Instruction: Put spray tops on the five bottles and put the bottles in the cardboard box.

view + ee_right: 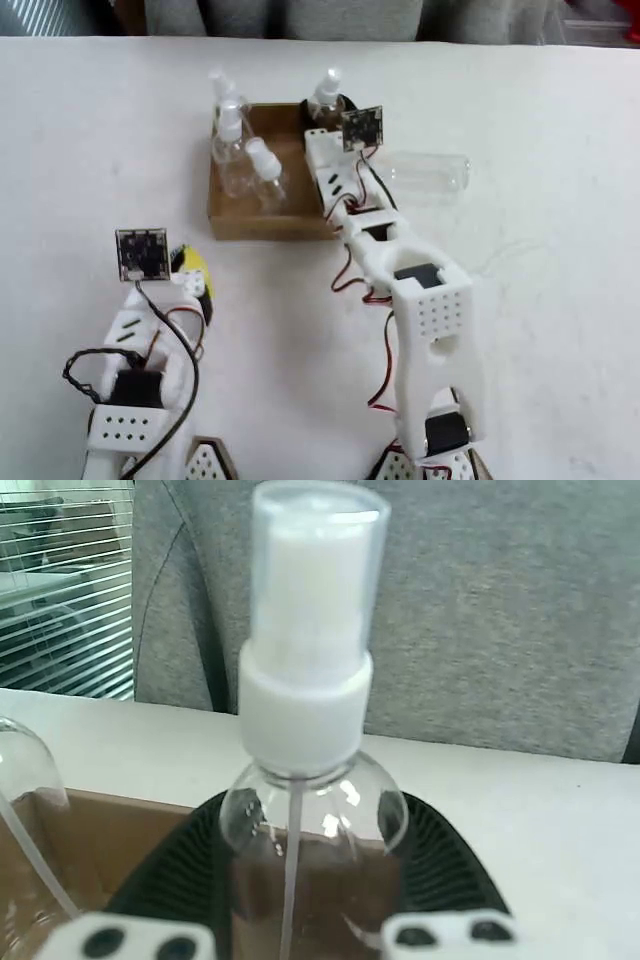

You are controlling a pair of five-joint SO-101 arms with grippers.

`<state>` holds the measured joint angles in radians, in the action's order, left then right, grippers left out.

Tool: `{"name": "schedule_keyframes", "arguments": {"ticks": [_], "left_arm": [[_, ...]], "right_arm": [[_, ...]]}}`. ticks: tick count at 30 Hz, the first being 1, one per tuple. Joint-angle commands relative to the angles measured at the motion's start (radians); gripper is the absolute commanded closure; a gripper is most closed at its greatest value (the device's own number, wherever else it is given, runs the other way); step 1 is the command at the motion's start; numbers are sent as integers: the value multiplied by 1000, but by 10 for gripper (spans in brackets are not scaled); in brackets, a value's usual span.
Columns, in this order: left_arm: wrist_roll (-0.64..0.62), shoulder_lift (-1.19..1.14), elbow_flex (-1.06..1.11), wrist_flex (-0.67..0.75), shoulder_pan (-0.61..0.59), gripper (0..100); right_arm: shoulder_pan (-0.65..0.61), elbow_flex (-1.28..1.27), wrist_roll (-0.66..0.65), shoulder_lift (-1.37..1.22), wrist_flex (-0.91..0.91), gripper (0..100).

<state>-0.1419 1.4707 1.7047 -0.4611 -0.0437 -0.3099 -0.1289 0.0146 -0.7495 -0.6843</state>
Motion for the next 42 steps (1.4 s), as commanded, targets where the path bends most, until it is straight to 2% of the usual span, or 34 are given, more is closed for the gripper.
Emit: {"name": "schedule_keyframes", "arguments": {"ticks": [1,15,22,34,42], "left_arm": [[-5,-1,-6,-2,-2,977],[-5,-1,-6,-3,-2,977],[-5,-1,-6,-3,-2,977],[-5,-1,-6,2,-2,977],[-5,-1,-6,2,-2,977]], "right_arm": [[-2,58,6,24,51,984],[-5,58,2,31,81,980],[-8,57,5,31,84,838],[-8,51,8,53,85,817],[-12,51,9,61,133,664]]}}
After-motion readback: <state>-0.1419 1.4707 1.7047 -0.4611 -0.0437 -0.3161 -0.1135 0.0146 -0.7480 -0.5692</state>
